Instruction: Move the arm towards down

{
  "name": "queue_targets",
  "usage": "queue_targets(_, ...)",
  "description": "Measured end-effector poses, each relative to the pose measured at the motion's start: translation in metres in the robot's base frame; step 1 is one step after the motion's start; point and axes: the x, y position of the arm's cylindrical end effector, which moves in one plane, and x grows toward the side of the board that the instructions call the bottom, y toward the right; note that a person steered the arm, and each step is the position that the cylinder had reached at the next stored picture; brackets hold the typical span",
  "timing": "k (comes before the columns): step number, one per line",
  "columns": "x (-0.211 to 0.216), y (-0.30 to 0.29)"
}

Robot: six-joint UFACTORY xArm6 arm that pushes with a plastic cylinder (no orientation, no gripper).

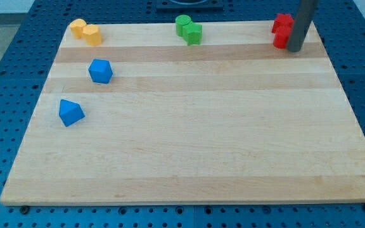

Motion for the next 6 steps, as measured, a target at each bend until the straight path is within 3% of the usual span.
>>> queue_targets(3,-0.015,-0.03)
queue_targets(4,0.01,-0.044)
queue_targets(6,0.125,-0.175)
